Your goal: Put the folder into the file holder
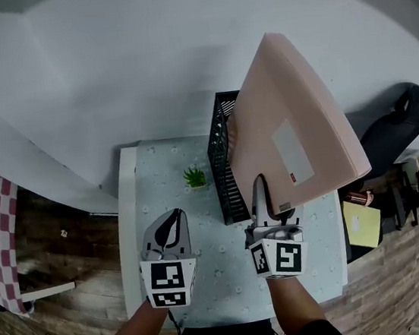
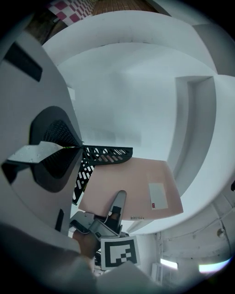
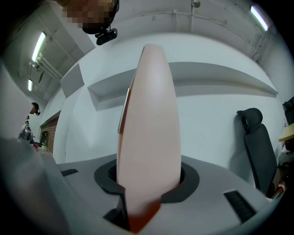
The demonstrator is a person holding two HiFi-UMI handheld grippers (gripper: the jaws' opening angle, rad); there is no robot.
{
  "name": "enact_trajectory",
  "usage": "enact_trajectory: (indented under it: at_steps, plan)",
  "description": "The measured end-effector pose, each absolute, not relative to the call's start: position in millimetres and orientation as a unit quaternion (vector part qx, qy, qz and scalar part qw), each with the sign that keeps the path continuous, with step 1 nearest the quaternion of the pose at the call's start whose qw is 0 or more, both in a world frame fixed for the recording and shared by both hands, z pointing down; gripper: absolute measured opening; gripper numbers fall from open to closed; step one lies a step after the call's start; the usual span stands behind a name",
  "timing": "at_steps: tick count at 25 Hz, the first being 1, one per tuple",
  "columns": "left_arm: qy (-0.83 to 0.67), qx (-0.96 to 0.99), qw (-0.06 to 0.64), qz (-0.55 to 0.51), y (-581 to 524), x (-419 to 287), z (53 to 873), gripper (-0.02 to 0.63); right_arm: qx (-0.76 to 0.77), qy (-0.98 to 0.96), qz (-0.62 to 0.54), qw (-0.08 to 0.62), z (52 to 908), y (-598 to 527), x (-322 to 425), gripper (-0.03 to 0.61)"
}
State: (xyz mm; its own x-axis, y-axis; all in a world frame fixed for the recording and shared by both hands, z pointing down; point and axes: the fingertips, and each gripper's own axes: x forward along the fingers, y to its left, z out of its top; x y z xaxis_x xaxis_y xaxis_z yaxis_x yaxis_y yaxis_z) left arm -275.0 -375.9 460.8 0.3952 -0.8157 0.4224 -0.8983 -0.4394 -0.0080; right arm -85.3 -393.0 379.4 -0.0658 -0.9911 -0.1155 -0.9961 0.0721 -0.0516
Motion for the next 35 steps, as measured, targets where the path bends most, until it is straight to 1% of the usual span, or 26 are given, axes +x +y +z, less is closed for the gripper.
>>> enact_trajectory:
  at_steps: [11,20,27,35]
  plan:
    - [-0.508,0.829,0.131,0.196,-379,-267,496,0.018,-0.691,0.718,0.035,0.08,404,-404,-93,0.166]
    - [-0.499,0.831,0.145,0.2,-372,-262,514,0.018,-0.696,0.713,0.035,0.072,420,-410,-99,0.172]
    - [-0.496,0.833,0.148,0.193,-369,-262,510,0.018,-0.699,0.713,0.015,0.051,426,-413,-103,0.189]
    - [-0.497,0.834,0.15,0.189,-366,-265,506,0.018,-0.702,0.711,-0.019,-0.005,453,-413,-105,0.195]
